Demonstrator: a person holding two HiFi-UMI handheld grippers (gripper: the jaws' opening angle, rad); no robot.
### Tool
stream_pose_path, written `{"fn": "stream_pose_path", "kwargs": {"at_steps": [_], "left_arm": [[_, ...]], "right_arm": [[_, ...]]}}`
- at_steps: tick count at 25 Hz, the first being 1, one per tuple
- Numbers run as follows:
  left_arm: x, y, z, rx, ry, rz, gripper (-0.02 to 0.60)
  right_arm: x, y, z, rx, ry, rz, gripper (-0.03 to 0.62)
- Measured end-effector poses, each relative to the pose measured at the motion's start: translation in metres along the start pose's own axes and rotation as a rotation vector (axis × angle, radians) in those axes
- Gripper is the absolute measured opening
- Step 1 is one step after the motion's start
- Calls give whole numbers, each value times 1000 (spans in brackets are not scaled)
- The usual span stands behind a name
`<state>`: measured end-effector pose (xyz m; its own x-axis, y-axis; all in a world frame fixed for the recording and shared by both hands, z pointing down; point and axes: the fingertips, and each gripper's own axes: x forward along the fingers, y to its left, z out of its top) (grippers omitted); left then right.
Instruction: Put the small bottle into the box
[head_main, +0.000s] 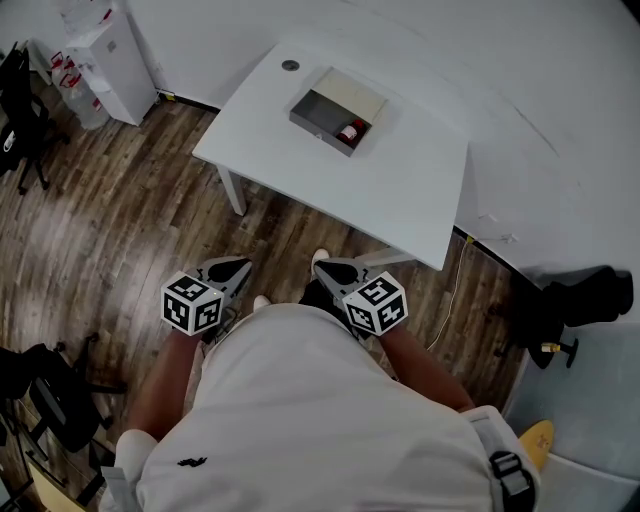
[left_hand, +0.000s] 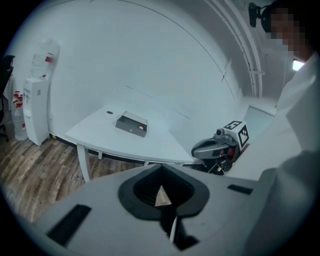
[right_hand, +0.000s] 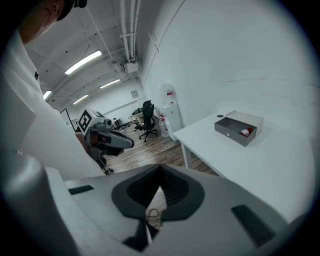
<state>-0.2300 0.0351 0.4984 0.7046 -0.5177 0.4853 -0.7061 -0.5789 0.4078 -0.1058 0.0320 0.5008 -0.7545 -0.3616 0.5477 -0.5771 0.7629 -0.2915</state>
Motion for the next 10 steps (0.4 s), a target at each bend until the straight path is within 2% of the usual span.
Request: {"fn": "stream_pose_path", "kwargs": {"at_steps": [10], "left_arm": [[1, 14, 3, -10, 11, 17, 6]], "right_arm": [[10, -4, 11, -11, 5, 14, 5]]}}
